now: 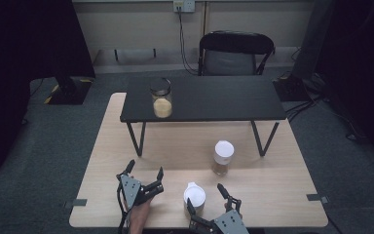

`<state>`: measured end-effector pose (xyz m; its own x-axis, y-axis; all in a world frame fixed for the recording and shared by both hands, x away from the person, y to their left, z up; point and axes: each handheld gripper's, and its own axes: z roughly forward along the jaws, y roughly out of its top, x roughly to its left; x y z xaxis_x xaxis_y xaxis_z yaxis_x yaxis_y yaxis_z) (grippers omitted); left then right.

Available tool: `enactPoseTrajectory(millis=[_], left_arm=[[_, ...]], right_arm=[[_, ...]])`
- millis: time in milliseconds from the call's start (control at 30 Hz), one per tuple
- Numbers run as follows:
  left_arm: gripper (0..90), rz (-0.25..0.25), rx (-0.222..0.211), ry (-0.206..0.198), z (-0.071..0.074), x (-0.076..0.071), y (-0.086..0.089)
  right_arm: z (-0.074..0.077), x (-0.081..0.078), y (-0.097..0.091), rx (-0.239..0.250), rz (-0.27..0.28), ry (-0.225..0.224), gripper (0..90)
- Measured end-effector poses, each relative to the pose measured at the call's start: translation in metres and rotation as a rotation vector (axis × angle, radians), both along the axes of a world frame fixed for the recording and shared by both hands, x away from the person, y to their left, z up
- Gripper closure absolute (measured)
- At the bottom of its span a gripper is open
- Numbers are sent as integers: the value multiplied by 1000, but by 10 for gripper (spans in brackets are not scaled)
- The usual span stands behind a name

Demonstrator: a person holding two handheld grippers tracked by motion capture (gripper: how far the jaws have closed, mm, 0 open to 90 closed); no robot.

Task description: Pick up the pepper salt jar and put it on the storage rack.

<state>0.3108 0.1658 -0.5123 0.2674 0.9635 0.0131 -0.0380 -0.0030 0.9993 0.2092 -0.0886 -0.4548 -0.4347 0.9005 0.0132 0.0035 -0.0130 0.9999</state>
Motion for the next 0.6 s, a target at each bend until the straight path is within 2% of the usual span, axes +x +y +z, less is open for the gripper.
enactPoseTrajectory(millis=[267, 600], left_arm=[[2, 1, 0, 0, 0, 0, 0], [2, 1, -1, 0, 0, 0, 0]], right_arm=[[-7, 0, 7, -13, 9, 21, 58], [-14, 0, 15, -34, 9, 22, 86]])
